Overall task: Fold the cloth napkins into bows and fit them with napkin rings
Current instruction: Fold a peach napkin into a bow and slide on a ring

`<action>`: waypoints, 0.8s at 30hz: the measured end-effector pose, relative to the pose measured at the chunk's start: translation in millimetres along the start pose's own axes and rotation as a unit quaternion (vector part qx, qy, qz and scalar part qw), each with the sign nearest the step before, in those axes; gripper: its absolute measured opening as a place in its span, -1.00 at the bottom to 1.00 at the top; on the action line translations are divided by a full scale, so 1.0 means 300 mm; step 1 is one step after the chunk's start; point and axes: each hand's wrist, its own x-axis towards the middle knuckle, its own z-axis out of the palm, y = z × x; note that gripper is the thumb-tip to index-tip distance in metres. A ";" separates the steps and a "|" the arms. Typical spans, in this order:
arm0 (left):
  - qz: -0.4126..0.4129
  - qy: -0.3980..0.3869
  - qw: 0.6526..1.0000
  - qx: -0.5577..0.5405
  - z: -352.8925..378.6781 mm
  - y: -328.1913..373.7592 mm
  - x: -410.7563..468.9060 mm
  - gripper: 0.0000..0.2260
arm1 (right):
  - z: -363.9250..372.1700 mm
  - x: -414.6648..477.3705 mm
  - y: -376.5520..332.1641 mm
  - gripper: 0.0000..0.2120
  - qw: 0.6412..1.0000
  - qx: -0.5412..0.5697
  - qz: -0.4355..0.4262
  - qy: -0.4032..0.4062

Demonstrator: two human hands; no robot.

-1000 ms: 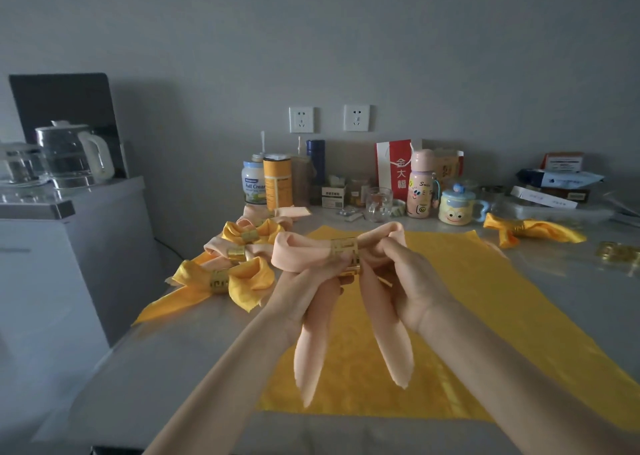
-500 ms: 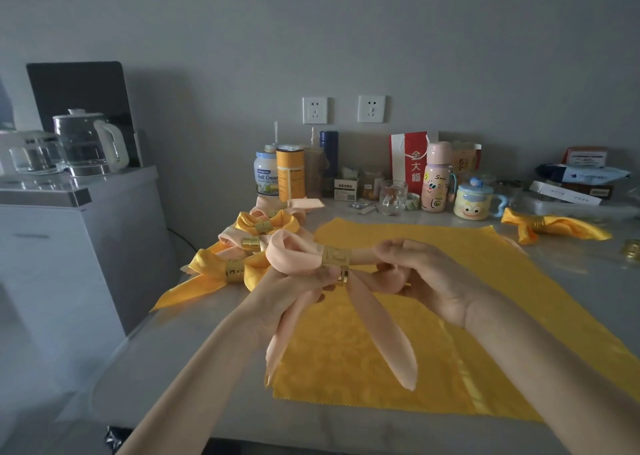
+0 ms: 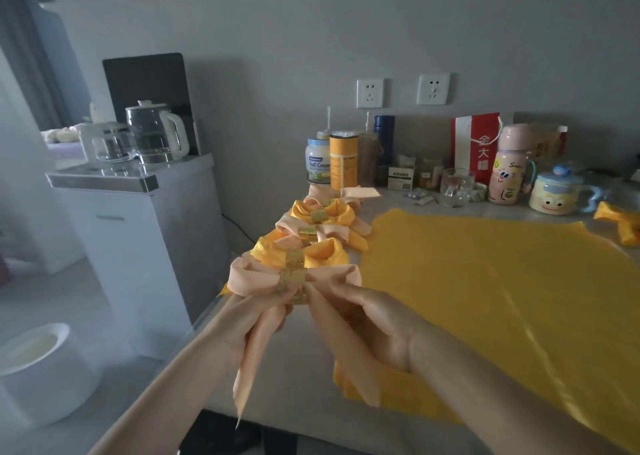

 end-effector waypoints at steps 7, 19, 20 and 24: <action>-0.057 -0.220 0.971 0.071 -0.145 0.003 0.045 -0.71 | 0.047 0.076 -0.019 -0.77 0.997 0.066 -0.013 -0.039; -0.009 -0.234 0.941 0.244 -0.159 -0.029 0.145 -0.78 | 0.143 0.263 0.080 -0.51 0.974 -0.110 -0.116 0.160; 0.016 -0.213 0.935 0.285 -0.162 -0.044 0.163 -0.75 | 0.144 0.255 0.082 -0.69 0.967 -0.142 -0.135 0.166; 0.121 -0.147 0.871 0.453 -0.168 -0.088 0.206 -0.57 | 0.132 0.252 0.080 -0.72 0.939 -0.210 -0.200 0.183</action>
